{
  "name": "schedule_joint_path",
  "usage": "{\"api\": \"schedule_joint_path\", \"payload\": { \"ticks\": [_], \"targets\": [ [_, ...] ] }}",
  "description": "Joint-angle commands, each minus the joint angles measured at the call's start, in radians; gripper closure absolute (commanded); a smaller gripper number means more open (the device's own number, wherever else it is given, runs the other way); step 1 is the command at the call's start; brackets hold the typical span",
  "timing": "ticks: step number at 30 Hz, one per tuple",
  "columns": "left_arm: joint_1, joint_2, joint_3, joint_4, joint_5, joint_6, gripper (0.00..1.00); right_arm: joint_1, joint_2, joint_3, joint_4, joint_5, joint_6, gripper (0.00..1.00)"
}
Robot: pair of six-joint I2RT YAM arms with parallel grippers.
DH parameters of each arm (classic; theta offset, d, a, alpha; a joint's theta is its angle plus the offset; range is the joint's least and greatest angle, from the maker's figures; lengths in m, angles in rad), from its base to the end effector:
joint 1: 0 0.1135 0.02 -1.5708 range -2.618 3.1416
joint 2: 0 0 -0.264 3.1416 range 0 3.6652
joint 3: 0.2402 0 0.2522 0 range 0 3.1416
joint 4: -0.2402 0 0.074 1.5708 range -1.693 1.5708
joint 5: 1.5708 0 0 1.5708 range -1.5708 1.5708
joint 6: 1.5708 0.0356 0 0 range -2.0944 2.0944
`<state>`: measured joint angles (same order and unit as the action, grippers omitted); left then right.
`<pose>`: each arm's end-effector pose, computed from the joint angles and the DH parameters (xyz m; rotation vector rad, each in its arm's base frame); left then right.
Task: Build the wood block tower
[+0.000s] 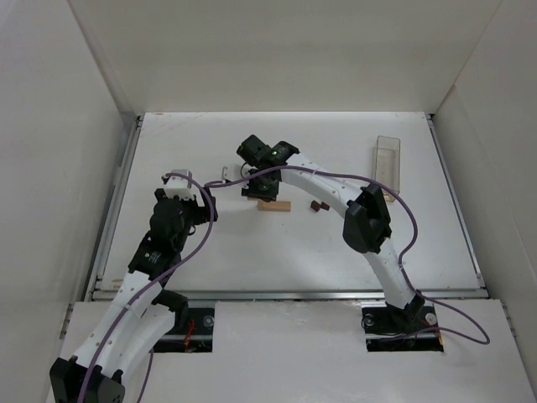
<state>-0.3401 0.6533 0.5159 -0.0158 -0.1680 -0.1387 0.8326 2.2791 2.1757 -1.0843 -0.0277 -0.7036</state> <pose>0.1614 -0.0508 0.2832 0.0494 1.7256 -0.2092 0.3240 0.3576 0.2468 -1.9230 1.9801 0.0726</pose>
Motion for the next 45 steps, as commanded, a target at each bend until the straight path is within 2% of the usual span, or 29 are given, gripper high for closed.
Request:
{"api": "schedule_joint_path", "payload": {
  "ticks": [1, 8, 11, 17, 20, 29, 45],
  "targets": [
    [-0.004, -0.004, -0.011, 0.057, 0.005, 0.005, 0.19, 0.002, -0.006, 0.024, 0.032, -0.023, -0.014, 0.99],
    [-0.004, -0.004, -0.011, 0.057, 0.005, 0.005, 0.19, -0.007, -0.006, 0.024, 0.032, -0.023, -0.023, 0.99],
    [-0.004, -0.004, -0.011, 0.057, 0.005, 0.005, 0.19, -0.007, -0.006, 0.024, 0.032, -0.023, -0.023, 0.96],
    [-0.004, -0.004, -0.011, 0.057, 0.005, 0.005, 0.19, -0.007, -0.006, 0.015, 0.032, -0.023, -0.023, 0.81],
    [-0.004, -0.004, -0.011, 0.057, 0.005, 0.005, 0.19, -0.007, -0.006, 0.015, 0.032, -0.023, -0.023, 0.81],
    [-0.004, -0.004, -0.011, 0.057, 0.005, 0.005, 0.18, -0.007, -0.006, 0.015, 0.032, -0.023, -0.023, 0.69],
    [-0.004, -0.004, -0.011, 0.066, 0.005, 0.014, 0.18, -0.007, -0.006, 0.015, 0.041, -0.023, -0.014, 0.62]
  ]
}}
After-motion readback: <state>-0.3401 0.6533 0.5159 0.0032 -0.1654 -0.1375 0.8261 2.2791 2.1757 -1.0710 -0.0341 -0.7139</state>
